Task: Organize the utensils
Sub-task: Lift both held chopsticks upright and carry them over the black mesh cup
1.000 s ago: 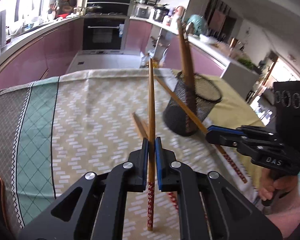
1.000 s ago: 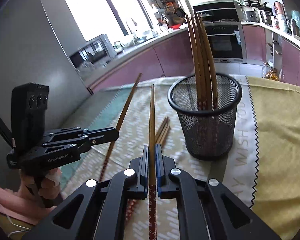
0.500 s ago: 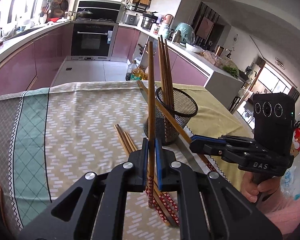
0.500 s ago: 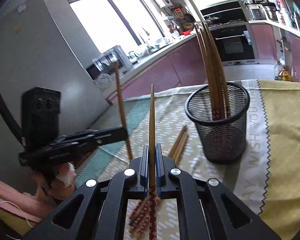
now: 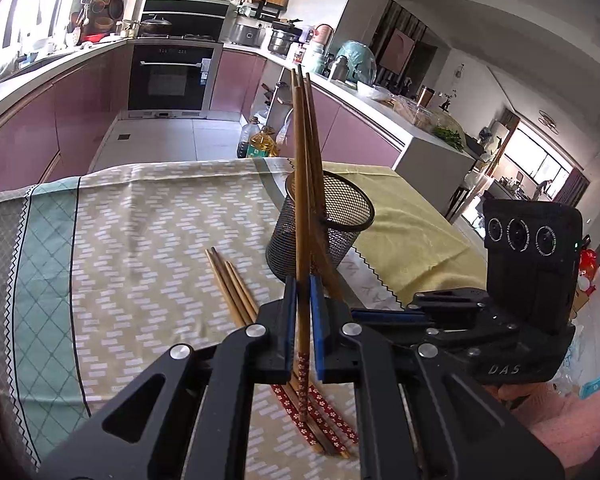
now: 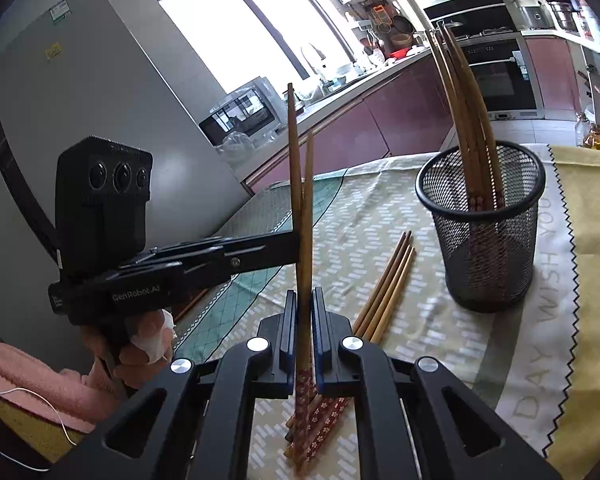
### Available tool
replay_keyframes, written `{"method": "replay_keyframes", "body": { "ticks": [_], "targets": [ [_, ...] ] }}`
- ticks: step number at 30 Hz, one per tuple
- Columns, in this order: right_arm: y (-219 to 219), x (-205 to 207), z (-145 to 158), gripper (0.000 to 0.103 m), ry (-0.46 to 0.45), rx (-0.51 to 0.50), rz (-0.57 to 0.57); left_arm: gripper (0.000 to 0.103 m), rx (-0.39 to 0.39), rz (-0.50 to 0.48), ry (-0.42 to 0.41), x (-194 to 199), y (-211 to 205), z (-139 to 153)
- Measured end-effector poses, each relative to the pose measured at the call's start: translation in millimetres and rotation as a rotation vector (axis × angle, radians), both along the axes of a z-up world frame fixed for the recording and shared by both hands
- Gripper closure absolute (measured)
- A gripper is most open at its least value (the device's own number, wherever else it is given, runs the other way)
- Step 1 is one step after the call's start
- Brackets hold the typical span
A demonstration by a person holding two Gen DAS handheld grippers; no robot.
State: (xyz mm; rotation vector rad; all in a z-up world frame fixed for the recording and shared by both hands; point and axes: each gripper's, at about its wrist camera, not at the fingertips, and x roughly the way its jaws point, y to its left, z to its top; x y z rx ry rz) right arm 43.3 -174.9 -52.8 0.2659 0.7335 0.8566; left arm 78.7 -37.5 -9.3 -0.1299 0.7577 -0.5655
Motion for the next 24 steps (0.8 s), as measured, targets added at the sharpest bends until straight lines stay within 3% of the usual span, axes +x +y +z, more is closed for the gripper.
{"method": "replay_keyframes", "body": {
  "ticks": [8,24],
  "targets": [
    [-19,-2,20,0.097,-0.056,-0.009,-0.074,0.095,-0.002,-0.008,-0.034,-4,0,15],
    [-60,9,88,0.097,-0.247,-0.054,-0.232,0.095,-0.023,-0.036,-0.171,12,-9,77]
  ]
}}
